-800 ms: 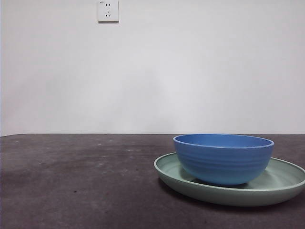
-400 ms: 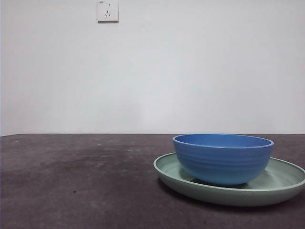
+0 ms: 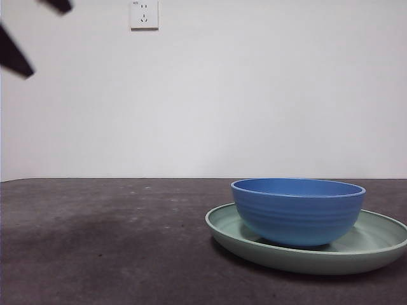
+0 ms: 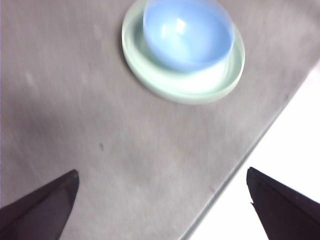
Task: Pick up the blue bowl, put it on the green plate, put it on desk
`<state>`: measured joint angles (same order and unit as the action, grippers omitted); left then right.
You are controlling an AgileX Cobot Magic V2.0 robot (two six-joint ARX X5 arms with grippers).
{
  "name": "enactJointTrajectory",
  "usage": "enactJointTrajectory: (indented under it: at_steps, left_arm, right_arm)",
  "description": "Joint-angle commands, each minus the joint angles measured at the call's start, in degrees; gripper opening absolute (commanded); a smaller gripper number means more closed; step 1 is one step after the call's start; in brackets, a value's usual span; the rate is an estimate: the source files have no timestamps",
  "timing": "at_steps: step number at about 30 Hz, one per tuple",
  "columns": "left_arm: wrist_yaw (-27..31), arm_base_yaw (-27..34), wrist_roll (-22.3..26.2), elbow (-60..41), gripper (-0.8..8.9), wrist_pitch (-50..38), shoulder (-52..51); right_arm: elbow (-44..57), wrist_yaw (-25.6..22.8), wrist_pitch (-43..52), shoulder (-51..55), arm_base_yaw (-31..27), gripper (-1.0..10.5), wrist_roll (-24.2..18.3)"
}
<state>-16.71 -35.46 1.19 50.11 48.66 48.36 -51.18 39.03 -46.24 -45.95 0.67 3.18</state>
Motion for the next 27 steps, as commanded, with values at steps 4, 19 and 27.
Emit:
enactJointTrajectory:
  at_steps: [4, 19, 27]
  left_arm:
    - [-0.31, -0.17, -0.55, 0.61, 5.62, -1.66, -3.08]
    - [-0.28, -0.24, 0.96, 0.61, 5.62, -1.97, -5.49]
    - [-0.28, -0.22, 0.96, 0.63, 5.62, -1.99, -6.56]
  right_arm:
    - [-0.79, 0.11, 0.48, -0.39, 0.07, 5.9, -0.55]
    - [-0.79, -0.22, -6.32, -8.81, 0.39, 5.9, 4.85]
    - [-0.79, -11.08, -6.08, -20.96, 0.72, 5.9, 2.25]
